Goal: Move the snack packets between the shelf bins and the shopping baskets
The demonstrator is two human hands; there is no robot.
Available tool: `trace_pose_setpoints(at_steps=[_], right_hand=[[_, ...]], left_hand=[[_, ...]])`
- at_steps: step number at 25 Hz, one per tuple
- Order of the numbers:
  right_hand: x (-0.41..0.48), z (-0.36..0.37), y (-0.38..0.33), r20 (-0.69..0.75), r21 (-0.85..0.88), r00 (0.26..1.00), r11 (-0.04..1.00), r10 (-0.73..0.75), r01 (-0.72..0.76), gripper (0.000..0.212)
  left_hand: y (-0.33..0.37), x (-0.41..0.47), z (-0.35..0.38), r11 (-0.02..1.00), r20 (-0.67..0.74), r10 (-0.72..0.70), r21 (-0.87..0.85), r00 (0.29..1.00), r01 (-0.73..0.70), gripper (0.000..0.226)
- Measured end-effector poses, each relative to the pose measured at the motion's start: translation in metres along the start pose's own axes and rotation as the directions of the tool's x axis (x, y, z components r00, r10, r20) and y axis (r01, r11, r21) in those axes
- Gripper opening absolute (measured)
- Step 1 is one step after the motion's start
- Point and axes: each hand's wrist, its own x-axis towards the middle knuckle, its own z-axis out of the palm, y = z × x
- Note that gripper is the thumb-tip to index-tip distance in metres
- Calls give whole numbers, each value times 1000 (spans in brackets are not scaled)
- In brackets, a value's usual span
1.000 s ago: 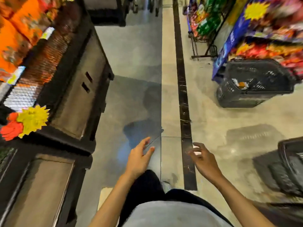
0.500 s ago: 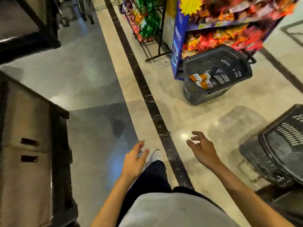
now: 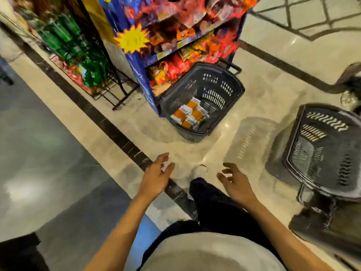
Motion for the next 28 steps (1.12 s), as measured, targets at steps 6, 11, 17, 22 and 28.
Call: trace_pose_setpoints(at_steps=[6, 11, 17, 22, 28], right_hand=[[126, -43, -69, -28, -16, 999, 1000, 18, -18, 45], [198, -60, -110, -67, 48, 992, 993, 107, -104, 43], [293, -33, -134, -156, 205, 937, 939, 311, -277, 40], [390, 28, -112, -123, 313, 860, 842, 494, -439, 40], [535, 141, -16, 19, 316, 773, 730, 634, -606, 39]], left_hand=[[66, 124, -11, 997, 39, -20, 69, 999, 17, 41], [102, 208, -28, 991, 112, -53, 128, 992, 38, 37], [115, 350, -40, 939, 318, -107, 345, 942, -10, 37], [83, 487, -11, 874, 395, -169, 483, 903, -47, 37], [-52, 625, 77, 768, 342, -194, 637, 920, -75, 35]])
